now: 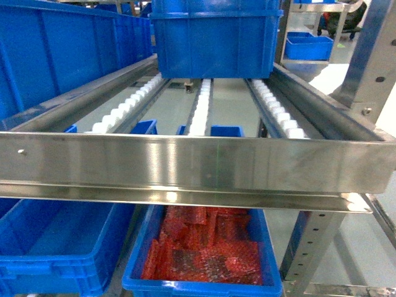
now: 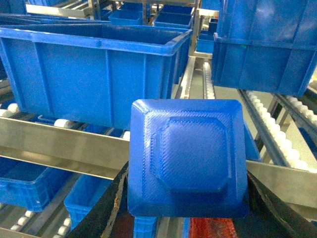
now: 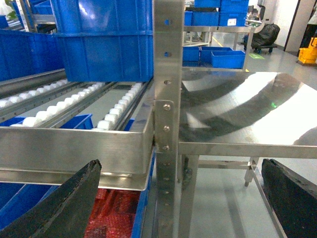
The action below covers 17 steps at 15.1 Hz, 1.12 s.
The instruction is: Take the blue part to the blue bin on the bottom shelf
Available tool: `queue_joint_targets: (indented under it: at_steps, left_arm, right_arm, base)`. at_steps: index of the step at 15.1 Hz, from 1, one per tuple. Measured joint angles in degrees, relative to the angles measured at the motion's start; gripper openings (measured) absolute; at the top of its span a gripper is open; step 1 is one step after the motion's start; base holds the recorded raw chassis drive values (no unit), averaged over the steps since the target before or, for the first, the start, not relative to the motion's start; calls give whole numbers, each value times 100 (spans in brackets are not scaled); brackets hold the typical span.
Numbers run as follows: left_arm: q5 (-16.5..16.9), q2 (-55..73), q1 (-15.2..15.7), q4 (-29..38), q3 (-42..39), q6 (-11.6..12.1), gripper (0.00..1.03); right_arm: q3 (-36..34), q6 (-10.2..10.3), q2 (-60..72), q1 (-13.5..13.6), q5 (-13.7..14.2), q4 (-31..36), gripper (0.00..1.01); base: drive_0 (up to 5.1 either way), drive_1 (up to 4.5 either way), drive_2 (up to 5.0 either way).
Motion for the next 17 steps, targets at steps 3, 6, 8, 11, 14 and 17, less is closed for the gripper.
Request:
queue_joint_targets:
  at_steps: [3,6,8,11,14,17]
  left_arm:
    - [7,4,0,0,0,0,44]
    - [2,4,0,-9,0,0,44]
    - [0,4,0,-2,0,0,44]
    - [0,4,0,-17,0,0,44]
    - [-4,-2,2,0,0,0,43]
    - [-24,-11,11,-2,0,0,43]
  right_arm:
    - [0,0,7,0,0,-4,98]
    - [0,2,2,0,0,-4,98]
    - [0,2,7,0,2,-11,98]
    - [0,0,2,0,0,2,98]
    - [0,0,4,-4,-4,7,98]
    - [0,2,2,0,-20,-7,98]
  base:
    - [-475,262,262]
    - [-488,248,248]
    - [-499,238,238]
    - [-487,250,250]
    - [-168,77,77]
    - [0,0,0]
